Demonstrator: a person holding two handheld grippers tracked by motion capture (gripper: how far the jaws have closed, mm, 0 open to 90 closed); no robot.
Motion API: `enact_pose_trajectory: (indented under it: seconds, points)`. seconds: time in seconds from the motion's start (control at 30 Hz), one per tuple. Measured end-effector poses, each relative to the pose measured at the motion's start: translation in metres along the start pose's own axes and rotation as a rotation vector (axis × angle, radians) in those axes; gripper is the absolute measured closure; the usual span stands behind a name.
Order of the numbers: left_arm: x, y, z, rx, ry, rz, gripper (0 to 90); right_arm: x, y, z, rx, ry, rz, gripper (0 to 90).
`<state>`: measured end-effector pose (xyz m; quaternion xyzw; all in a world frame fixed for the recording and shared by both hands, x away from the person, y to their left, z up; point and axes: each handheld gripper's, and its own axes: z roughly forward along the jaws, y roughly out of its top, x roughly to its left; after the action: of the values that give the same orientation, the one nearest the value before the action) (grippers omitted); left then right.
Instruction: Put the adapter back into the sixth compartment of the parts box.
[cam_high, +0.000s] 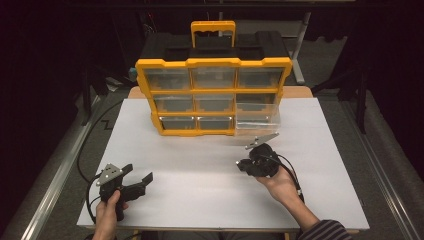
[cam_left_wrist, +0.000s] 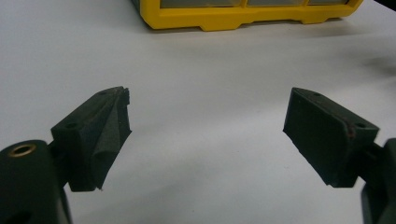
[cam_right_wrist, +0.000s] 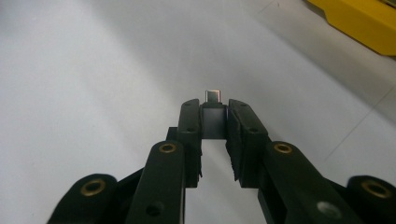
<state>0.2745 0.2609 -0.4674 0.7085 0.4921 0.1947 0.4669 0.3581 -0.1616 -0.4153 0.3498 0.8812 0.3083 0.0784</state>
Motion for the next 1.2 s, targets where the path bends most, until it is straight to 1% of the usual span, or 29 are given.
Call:
enact_pose_trajectory:
  seconds: [0.03, 0.1, 0.3, 0.43, 0.77, 1.2]
  points:
    - [0.000, 0.000, 0.000, 0.000, 0.000, -0.001, 15.4, 0.000, -0.001, -0.001, -0.006, -0.003, 0.008, 76.8]
    - [0.000, 0.000, 0.000, -0.001, 0.000, 0.000, 15.4, -0.001, -0.004, -0.003, -0.017, 0.002, 0.007, 76.8]
    - [0.000, 0.000, 0.000, 0.000, 0.001, 0.000, 15.4, -0.007, -0.012, -0.011, -0.048, -0.002, 0.040, 76.8]
    - [0.000, 0.000, 0.000, 0.000, 0.001, -0.001, 15.4, -0.011, -0.018, -0.016, -0.070, 0.004, 0.050, 76.8]
    - [0.000, 0.000, 0.000, -0.001, 0.001, -0.004, 15.4, -0.017, -0.031, -0.024, -0.110, -0.003, 0.081, 76.8]
    - [0.001, 0.000, 0.000, -0.002, 0.002, -0.007, 15.4, -0.021, -0.045, -0.042, -0.200, -0.006, 0.106, 76.8]
